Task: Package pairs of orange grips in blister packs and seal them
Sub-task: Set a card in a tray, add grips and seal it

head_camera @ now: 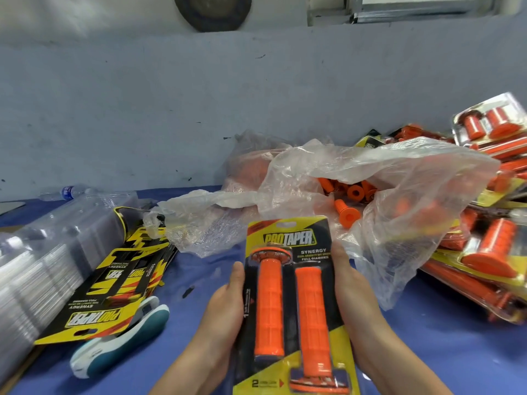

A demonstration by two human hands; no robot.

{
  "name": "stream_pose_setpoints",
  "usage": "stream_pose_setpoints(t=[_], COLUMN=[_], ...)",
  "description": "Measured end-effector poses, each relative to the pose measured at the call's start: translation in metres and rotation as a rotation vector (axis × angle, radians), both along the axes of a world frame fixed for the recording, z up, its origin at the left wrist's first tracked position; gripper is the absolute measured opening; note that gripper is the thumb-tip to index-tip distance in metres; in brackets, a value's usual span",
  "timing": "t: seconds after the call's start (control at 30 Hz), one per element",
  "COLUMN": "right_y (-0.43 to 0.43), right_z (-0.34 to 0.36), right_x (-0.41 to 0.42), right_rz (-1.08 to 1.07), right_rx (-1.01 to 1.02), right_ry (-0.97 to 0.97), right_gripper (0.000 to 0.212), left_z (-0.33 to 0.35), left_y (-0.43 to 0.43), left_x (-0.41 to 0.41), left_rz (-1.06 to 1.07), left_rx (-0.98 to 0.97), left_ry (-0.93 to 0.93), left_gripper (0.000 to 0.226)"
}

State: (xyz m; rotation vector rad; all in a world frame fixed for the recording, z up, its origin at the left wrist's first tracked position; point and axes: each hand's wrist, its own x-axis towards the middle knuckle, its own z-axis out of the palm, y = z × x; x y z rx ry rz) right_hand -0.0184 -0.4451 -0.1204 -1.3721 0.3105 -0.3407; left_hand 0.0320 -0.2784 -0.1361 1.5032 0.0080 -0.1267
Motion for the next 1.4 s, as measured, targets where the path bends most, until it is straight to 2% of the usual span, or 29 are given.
stream_pose_setpoints(t=[0.1,0.17,0.3,0.5,0.63,0.77,0.83,0.87,0.93,1.0,1.1,1.27,1.4], right_y=[-0.001,0.003,0.009,0.010,0.010,0.004,0.000,-0.004,-0.013,-0.026,-0.051,-0.101,-0.175], right_z=[-0.005,-0.013,-0.023,-0.016,-0.003,0.016,0.022,0.024,0.027,0.032,0.044,0.063,0.118], right_x=[-0.001,-0.003,-0.008,-0.012,-0.021,-0.046,-0.065,-0.074,-0.094,-0.113,-0.137,-0.165,-0.175], right_rz=[0.008,0.064,0.058,0.057,-0.013,-0.044,-0.051,-0.047,-0.060,-0.132,-0.315,-0.508,-0.552], right_rx=[0.058,0.008,-0.101,0.024,0.025,0.010,-0.041,-0.056,-0.096,-0.115,-0.036,0.106,0.038], right_ry=[0.080,0.114,0.145,0.156,0.176,0.050,-0.005,-0.015,-0.053,-0.093,-0.135,-0.123,-0.239], right_gripper=[0.064,0.066,0.089,0.066,0.070,0.052,0.060,0.069,0.068,0.059,0.056,0.065,0.057], left_z=[0.003,0.006,0.010,0.012,0.011,0.021,0.026,0.029,0.034,0.039,0.050,0.084,0.147], left_y=[0.001,0.004,0.006,0.006,0.004,-0.012,-0.018,-0.019,-0.022,-0.028,-0.051,-0.108,-0.201], left_x=[-0.001,0.002,-0.002,-0.012,-0.018,-0.033,-0.047,-0.054,-0.075,-0.104,-0.138,-0.154,-0.125], left_rz=[0.048,0.118,0.143,-0.049,-0.075,-0.003,-0.030,-0.027,-0.049,-0.112,-0.239,-0.532,-0.526], left_rx=[0.013,-0.021,-0.095,-0.312,-0.292,-0.133,-0.061,-0.032,-0.049,-0.063,0.035,-0.037,-0.115], left_ry=[0.035,0.055,0.091,0.204,0.084,0.002,0.016,0.025,0.028,-0.030,-0.182,-0.252,-0.384], left_gripper=[0.045,0.057,0.050,0.053,0.048,0.039,0.048,0.047,0.042,0.033,0.020,0.025,0.037])
